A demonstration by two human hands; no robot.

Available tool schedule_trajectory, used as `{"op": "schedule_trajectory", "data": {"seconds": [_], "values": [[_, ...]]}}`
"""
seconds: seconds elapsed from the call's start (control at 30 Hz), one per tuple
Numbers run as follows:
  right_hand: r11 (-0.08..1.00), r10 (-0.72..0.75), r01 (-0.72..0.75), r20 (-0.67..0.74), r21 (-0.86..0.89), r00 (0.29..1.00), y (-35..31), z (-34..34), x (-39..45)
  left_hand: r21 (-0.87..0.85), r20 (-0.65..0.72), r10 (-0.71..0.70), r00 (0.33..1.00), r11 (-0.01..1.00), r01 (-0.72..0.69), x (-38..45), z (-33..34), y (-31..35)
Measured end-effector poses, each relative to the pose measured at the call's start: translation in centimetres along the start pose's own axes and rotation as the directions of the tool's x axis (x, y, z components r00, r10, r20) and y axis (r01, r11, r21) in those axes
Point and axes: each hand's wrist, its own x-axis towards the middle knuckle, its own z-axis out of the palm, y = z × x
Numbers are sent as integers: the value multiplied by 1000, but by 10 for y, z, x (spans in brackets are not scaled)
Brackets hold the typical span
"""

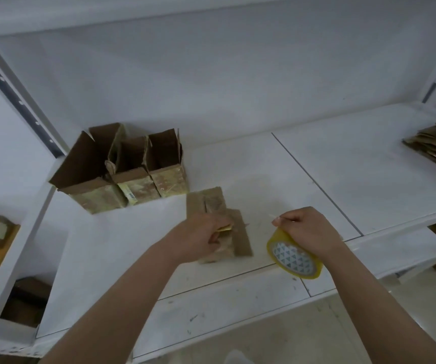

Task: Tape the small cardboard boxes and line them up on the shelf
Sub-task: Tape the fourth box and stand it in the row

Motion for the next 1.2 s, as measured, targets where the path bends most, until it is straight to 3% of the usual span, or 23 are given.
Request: {"op": "schedule_trajectory", "data": {"seconds": [0.13, 0.2, 0.27, 0.37, 0.43, 0.53, 0.6, 0.87, 1.03, 1.2], "values": [[997, -38, 36, 36, 63, 999, -16, 2, -4, 3, 33, 20, 999, 1000, -20, -4, 0, -17], [994, -55, 51, 45, 94, 997, -24, 1, -8, -109, -16, 9, 1000, 994, -10, -4, 2, -18], [991, -71, 65, 45, 118, 996, -30, -2, -12, -258, -187, -98, 977, 965, 48, -4, 6, -16], [987, -106, 98, 58, 127, 993, -39, -6, -19, -484, -429, -365, 826, 865, 131, -3, 7, 0], [985, -129, 120, 68, 128, 989, -47, -7, -22, -624, -414, -427, 804, 776, 91, -1, 5, 17], [979, -171, 160, 78, 126, 982, -56, -6, -27, -585, -324, -374, 869, 801, 127, 3, 3, 36], [971, -198, 183, 94, 152, 976, -60, -4, -29, -585, -317, -371, 873, 801, 127, 5, 3, 41], [869, -213, 76, 232, 489, 949, -64, -6, -29, -642, -403, -464, 789, 758, 118, -16, -9, 11], [917, -199, 89, 253, 390, 947, -63, -11, -21, -603, -479, -524, 704, 780, 169, -45, -9, -20], [989, -136, 144, 157, -43, 978, -51, -4, -10, -646, -451, -645, 617, 713, 272, -74, 8, -51]]}}
